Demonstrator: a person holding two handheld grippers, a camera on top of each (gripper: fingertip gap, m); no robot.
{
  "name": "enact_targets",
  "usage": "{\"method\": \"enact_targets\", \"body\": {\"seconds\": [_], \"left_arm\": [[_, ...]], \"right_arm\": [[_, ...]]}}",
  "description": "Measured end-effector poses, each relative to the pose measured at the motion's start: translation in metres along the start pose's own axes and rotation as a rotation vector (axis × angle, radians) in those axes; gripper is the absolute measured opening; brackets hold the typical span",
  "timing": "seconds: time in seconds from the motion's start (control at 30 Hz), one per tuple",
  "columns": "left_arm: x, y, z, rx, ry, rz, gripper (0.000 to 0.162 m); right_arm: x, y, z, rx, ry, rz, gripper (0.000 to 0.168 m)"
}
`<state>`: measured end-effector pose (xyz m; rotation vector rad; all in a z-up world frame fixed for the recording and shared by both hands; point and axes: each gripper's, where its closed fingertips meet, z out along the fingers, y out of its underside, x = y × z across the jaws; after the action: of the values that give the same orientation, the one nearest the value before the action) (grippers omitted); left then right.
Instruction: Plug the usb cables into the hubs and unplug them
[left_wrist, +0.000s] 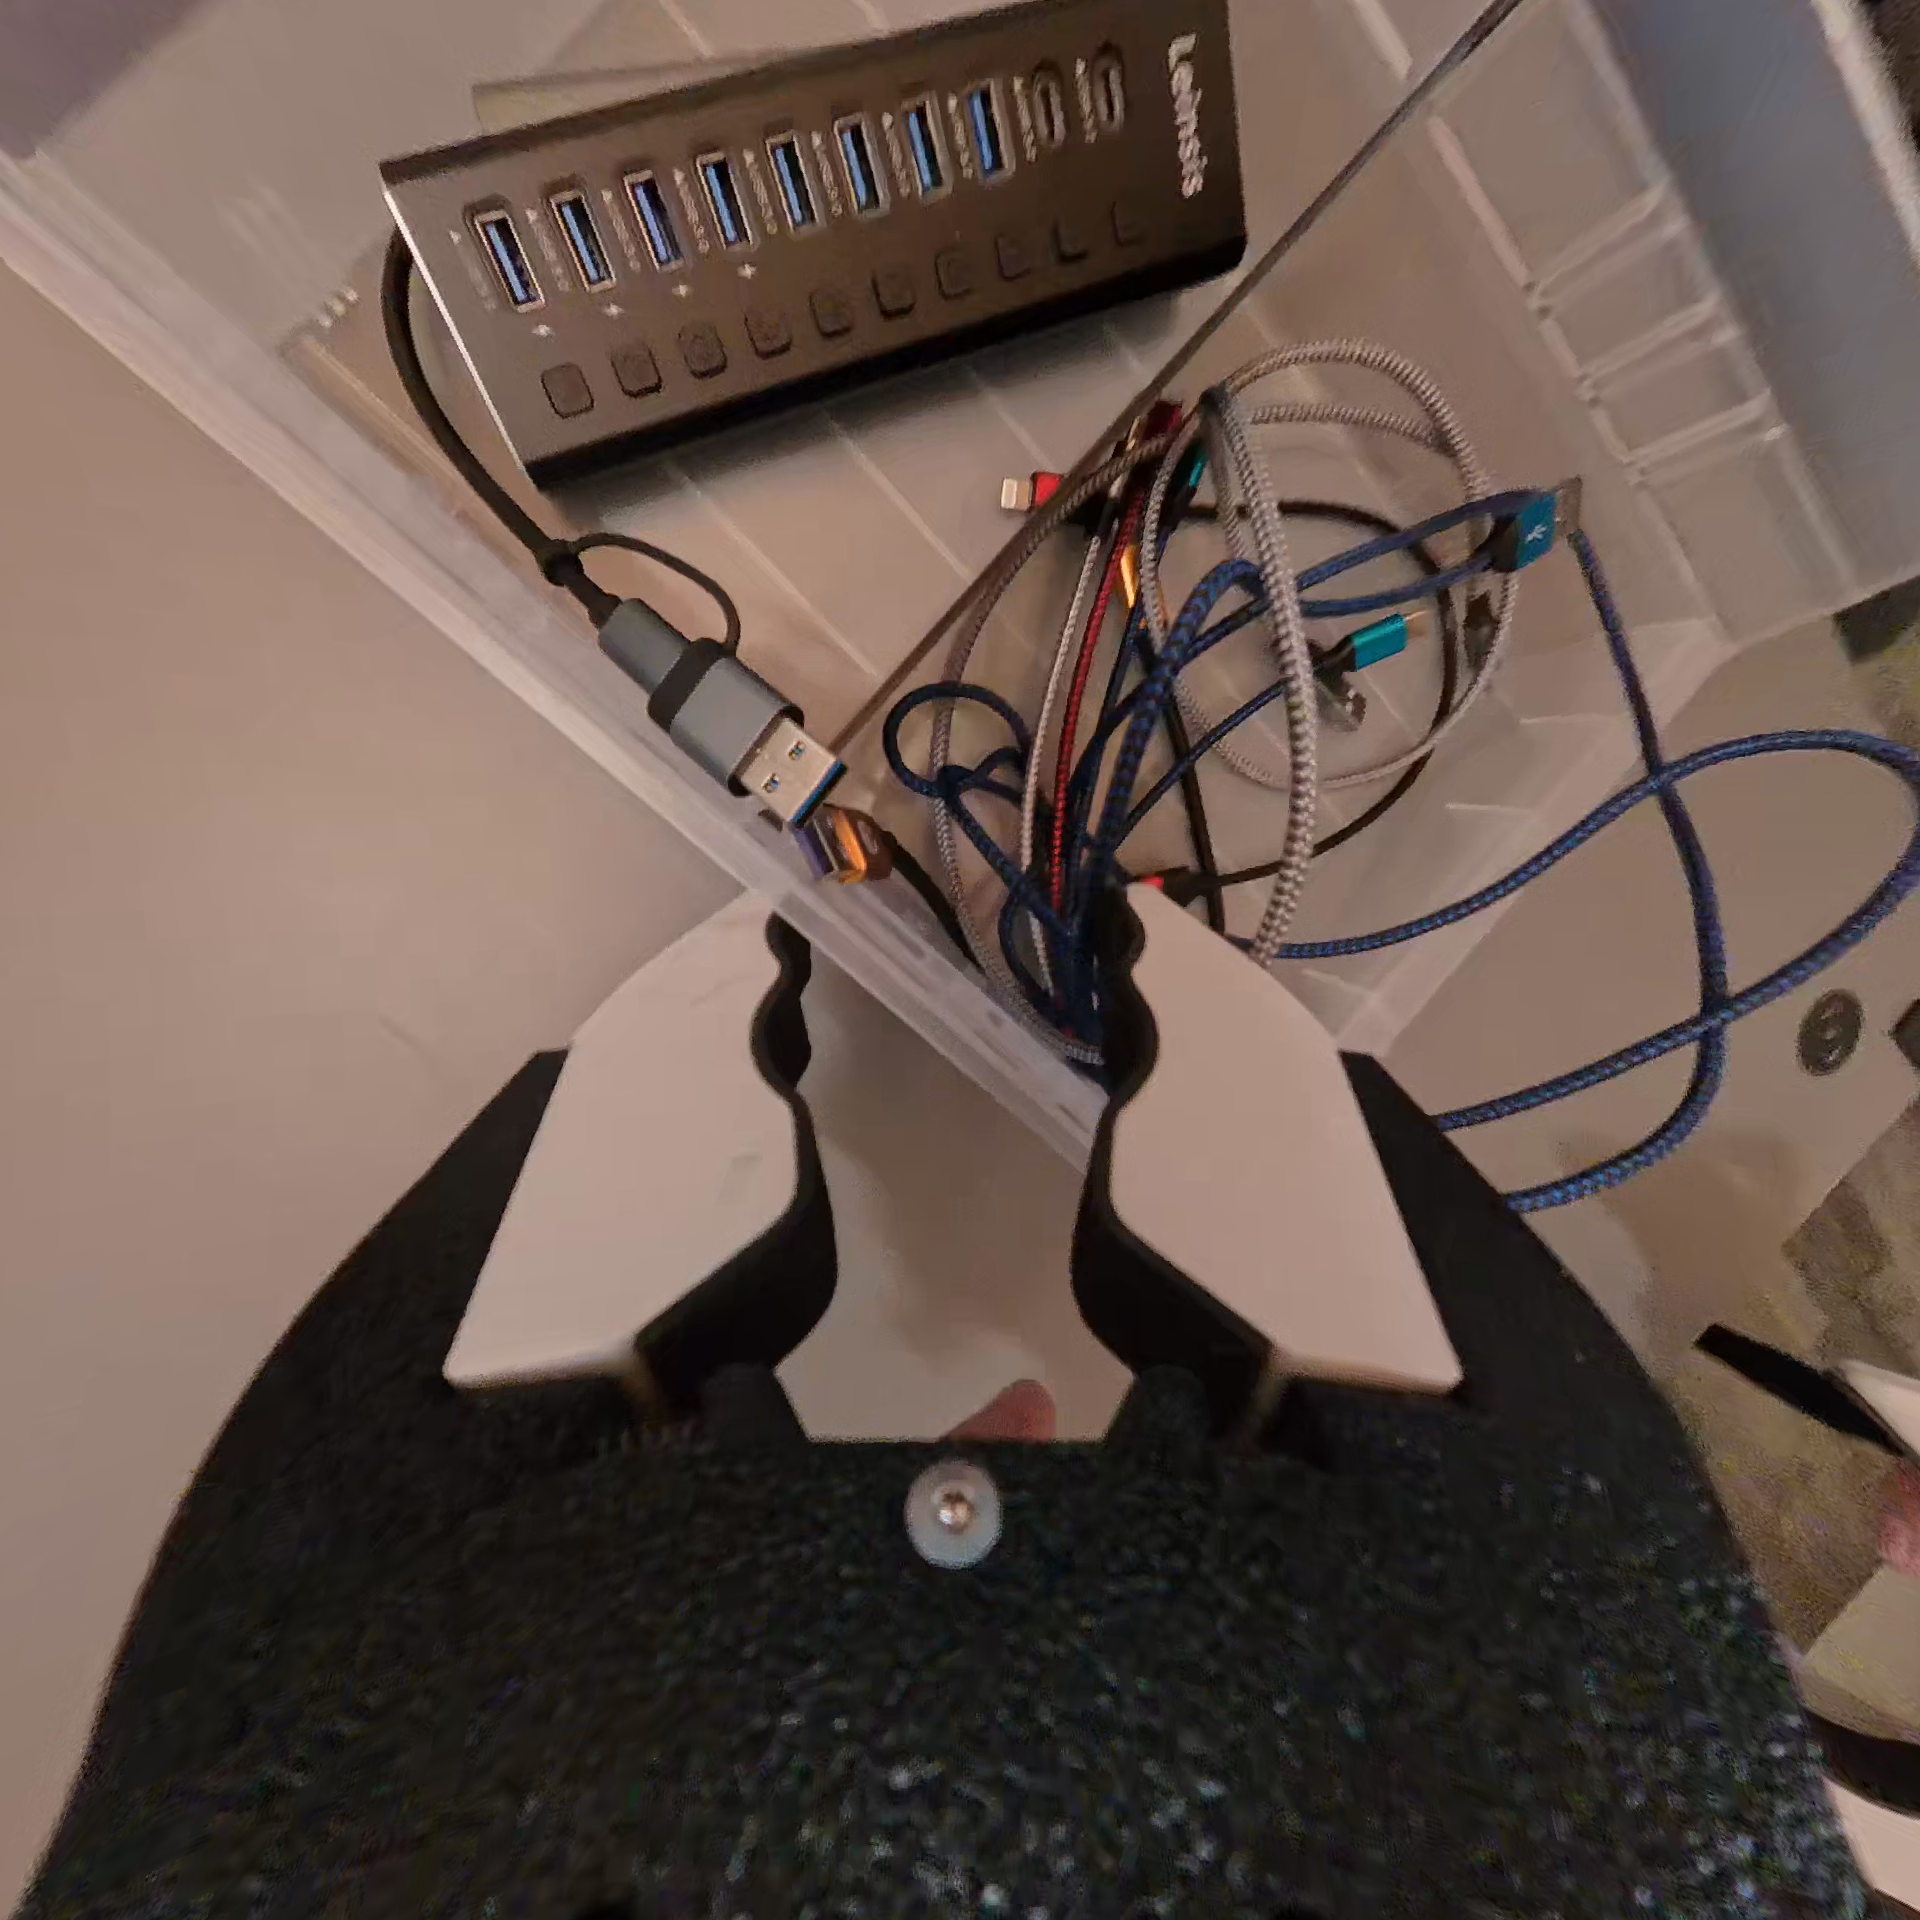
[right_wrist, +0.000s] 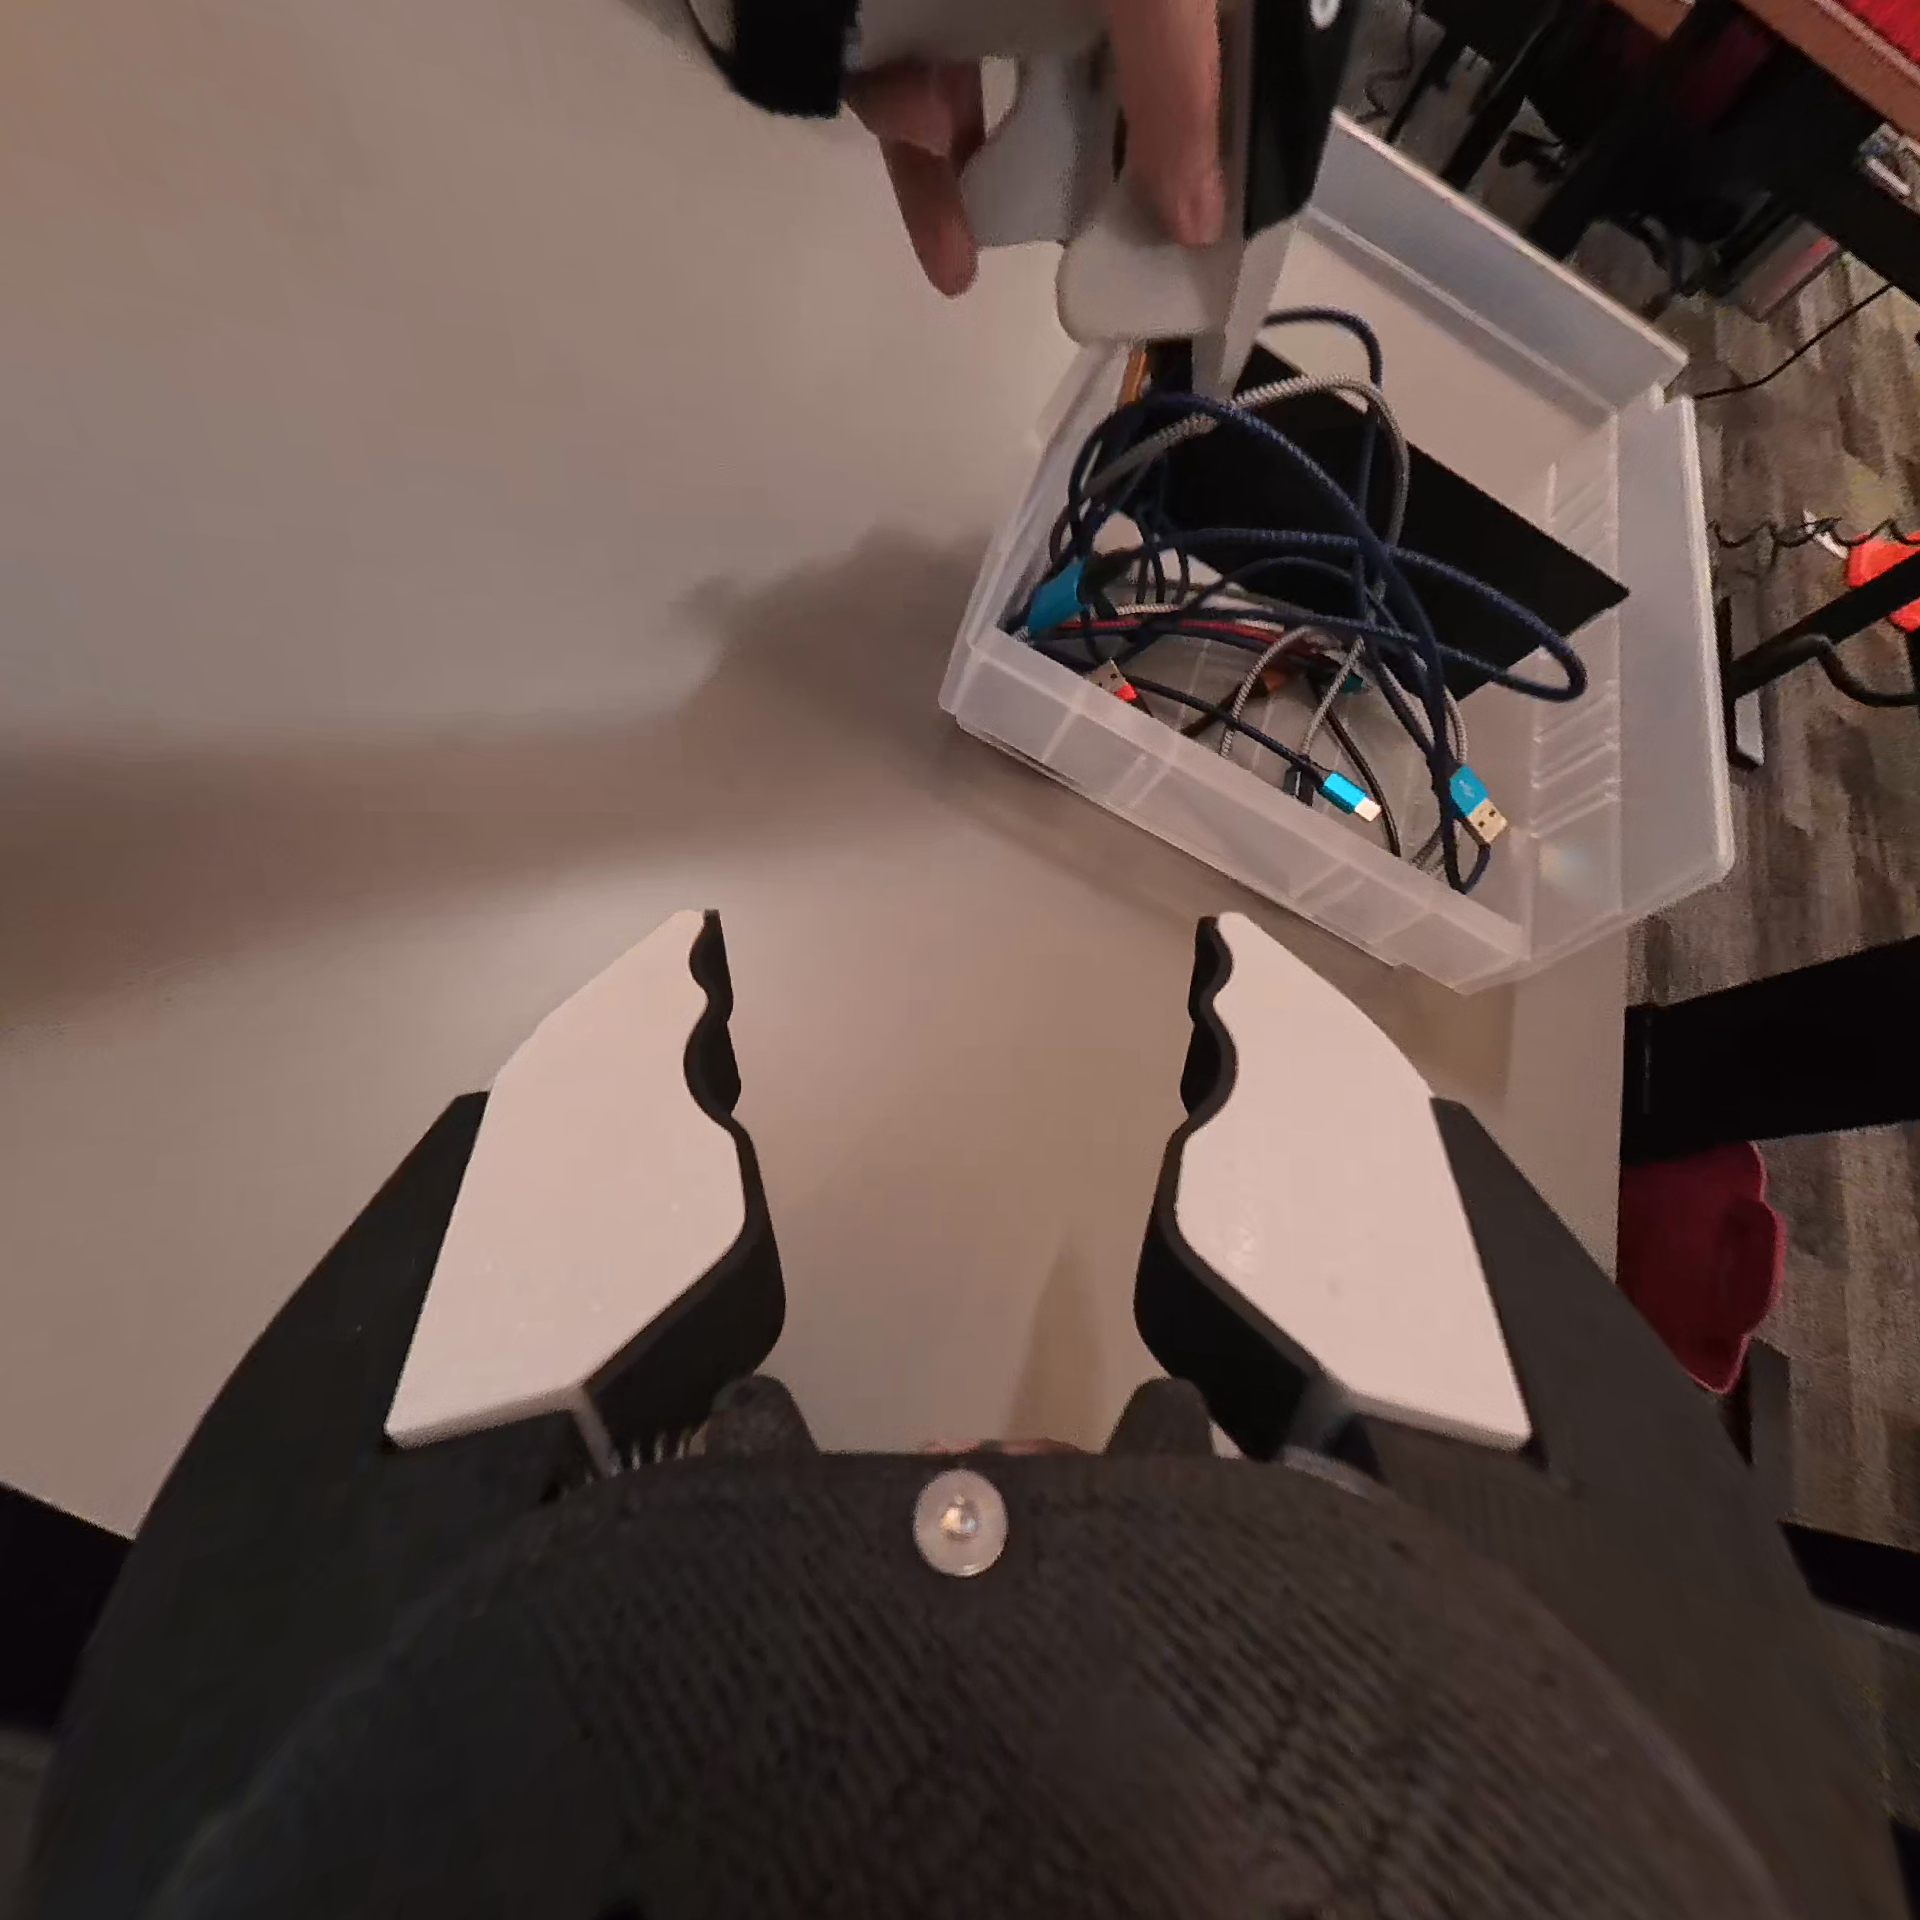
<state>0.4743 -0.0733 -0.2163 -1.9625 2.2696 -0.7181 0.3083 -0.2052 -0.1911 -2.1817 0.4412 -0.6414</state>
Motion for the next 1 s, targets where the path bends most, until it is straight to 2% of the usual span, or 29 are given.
{"method": "enact_targets", "body": {"seconds": [0.2, 0.27, 0.43, 0.5, 0.57, 0.73, 0.87, 1.0], "left_arm": [[0.0, 0.018, -0.001, -0.249, -0.101, 0.075, 0.042], [-0.001, 0.018, 0.0, -0.276, -0.125, 0.063, 0.042], [-0.003, 0.017, 0.0, -0.272, -0.083, 0.094, 0.039], [-0.007, 0.016, -0.003, -0.256, -0.039, 0.091, 0.02], [-0.011, 0.016, -0.005, -0.227, 0.019, 0.075, 0.019], [-0.032, 0.024, -0.014, -0.218, 0.048, 0.088, 0.014], [-0.056, 0.043, -0.029, -0.221, 0.066, 0.156, 0.012], [-0.082, 0.081, -0.054, -0.204, 0.099, 0.211, 0.011]], "right_arm": [[-0.015, -0.015, 0.008, -0.007, -0.026, -0.042, 0.085], [-0.021, -0.02, 0.01, -0.007, -0.046, -0.046, 0.084], [-0.035, -0.033, 0.014, -0.011, -0.065, -0.075, 0.084], [-0.037, -0.034, 0.014, -0.025, -0.061, -0.087, 0.084], [-0.036, -0.035, 0.01, -0.031, -0.048, -0.097, 0.084], [-0.033, -0.028, 0.005, -0.047, -0.029, -0.061, 0.083], [-0.031, -0.026, 0.001, -0.045, -0.01, -0.053, 0.082], [-0.02, -0.033, 0.0, -0.013, 0.025, 0.007, 0.083]]}}
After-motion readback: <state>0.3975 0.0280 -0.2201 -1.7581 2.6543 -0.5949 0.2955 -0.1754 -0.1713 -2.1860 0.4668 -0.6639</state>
